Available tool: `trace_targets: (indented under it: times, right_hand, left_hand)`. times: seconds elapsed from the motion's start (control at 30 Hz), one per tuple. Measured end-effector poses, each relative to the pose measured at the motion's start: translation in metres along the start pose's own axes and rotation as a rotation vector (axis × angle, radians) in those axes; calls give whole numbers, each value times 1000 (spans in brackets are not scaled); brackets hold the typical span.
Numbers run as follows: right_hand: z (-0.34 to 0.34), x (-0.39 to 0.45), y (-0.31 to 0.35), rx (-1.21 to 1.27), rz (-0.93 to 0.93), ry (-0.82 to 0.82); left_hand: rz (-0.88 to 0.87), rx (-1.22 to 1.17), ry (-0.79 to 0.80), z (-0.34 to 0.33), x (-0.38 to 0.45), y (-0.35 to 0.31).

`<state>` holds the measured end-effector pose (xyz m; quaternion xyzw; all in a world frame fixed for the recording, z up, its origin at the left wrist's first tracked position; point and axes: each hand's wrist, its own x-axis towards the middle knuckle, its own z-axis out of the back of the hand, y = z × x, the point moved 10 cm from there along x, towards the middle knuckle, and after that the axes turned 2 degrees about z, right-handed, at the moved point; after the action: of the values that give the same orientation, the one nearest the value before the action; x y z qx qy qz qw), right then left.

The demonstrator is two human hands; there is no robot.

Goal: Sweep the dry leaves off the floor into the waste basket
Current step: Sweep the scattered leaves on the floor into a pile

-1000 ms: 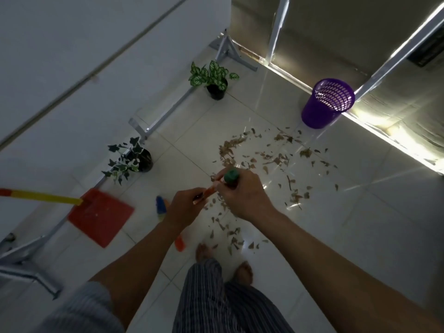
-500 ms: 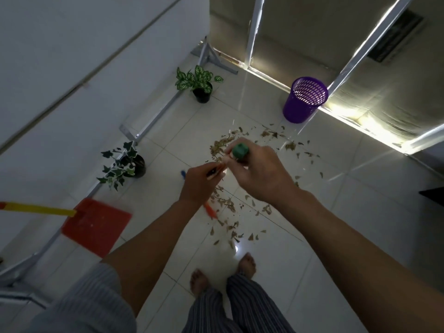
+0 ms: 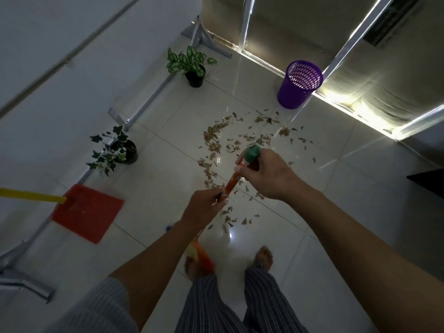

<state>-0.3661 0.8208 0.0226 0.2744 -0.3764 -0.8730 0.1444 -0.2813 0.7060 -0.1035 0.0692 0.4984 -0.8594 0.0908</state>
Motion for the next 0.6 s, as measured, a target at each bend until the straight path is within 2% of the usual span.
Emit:
trace_targets:
  times: [0.2, 0.47, 0.6]
  right_hand:
    - [34, -4, -30, -82, 97, 44]
    - [112, -9, -39, -93, 267, 6]
    - [157, -8, -37, -14, 273, -93]
  left_hand:
    - [90, 22, -35, -56, 28, -15]
    - [-19, 140, -196, -75, 82, -88]
    - [-129, 149, -253, -65, 96, -124]
